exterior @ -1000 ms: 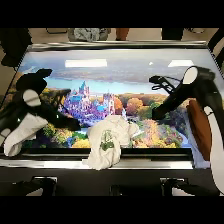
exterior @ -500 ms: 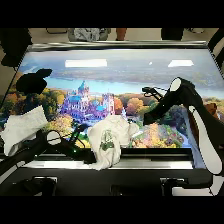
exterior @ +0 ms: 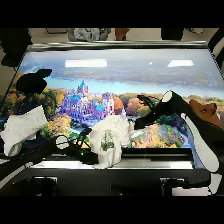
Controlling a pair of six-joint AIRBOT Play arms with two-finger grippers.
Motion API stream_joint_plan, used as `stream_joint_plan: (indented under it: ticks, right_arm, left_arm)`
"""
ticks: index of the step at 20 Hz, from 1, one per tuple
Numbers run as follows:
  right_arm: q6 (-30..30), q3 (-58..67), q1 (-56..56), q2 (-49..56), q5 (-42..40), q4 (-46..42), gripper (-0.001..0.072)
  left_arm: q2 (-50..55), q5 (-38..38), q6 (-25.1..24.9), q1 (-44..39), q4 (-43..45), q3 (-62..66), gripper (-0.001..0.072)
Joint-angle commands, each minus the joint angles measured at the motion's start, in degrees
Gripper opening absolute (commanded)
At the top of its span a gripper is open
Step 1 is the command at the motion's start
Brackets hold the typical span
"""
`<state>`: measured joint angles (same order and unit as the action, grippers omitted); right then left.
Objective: Fold the shirts.
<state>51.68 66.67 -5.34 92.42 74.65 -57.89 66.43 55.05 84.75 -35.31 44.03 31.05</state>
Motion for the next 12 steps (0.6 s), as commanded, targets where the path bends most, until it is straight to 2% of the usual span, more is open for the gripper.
stream_joint_plan:
  ticks: [1,2,3,4,7,9,12]
  right_arm:
    - [0.17,-1.99,-2.64,0.35,-6.54,3.41,0.0685]
    - [0.13,-1.99,-4.09,0.57,-7.8,3.43,0.0506]
    - [0.13,-1.92,-5.27,0.46,-9.27,2.99,0.0147]
    - [0.13,-1.49,-5.44,0.2,-9.2,3.02,0.0059]
    - [-1.18,3.39,-3.5,-4.79,-9.22,-1.44,0.0057]
    - [-1.53,10.1,-0.24,-11.43,-10.64,-4.55,0.0057]
    - [-2.67,22.71,5.01,-24.59,-14.08,-7.67,0.0058]
  left_arm:
    - [-1.88,-0.48,0.63,-0.02,0.13,0.37,0.0034]
    - [-3.02,-0.5,0.85,0.0,0.39,0.37,0.0034]
    - [-4.42,-0.48,1.44,0.02,1.03,0.42,0.0034]
    - [-6.34,-0.39,3.21,0.39,3.41,0.7,0.0033]
    - [-15.56,3.78,9.42,6.34,18.45,6.71,0.0033]
    - [-22.23,7.65,11.56,14.23,27.8,16.7,0.0033]
    - [-28.7,8.22,11.61,28.61,31.61,36.46,0.0033]
